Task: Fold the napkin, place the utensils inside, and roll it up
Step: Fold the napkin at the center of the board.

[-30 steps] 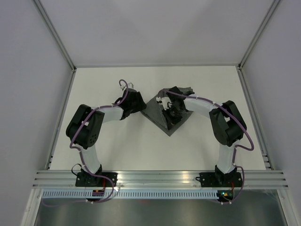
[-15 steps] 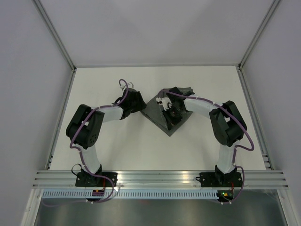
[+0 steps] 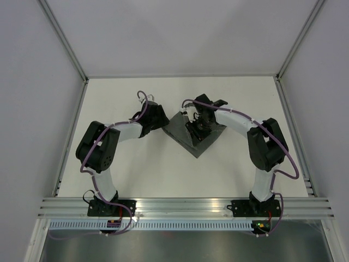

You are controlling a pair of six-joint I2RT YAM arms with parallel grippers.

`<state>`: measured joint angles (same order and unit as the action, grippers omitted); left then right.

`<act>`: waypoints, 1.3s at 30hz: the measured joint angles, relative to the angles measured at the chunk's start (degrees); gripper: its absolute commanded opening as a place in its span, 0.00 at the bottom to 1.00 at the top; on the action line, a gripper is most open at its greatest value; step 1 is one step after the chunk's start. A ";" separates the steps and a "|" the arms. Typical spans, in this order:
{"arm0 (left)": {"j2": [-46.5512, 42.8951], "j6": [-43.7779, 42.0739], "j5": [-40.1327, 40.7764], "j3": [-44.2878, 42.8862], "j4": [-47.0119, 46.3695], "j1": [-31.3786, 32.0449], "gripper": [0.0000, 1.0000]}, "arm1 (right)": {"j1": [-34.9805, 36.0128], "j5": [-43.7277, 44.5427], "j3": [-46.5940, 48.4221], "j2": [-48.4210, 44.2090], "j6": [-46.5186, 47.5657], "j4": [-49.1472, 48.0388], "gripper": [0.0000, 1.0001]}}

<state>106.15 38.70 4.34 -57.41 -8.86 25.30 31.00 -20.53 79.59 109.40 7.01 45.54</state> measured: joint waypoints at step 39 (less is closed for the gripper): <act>-32.33 0.74 4.11 -2.54 17.66 -6.36 0.68 | 26.23 52.22 -1.99 4.13 2.43 -24.20 0.56</act>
<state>73.82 39.44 8.45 -59.94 8.80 18.94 57.23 31.68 77.60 113.54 9.43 21.34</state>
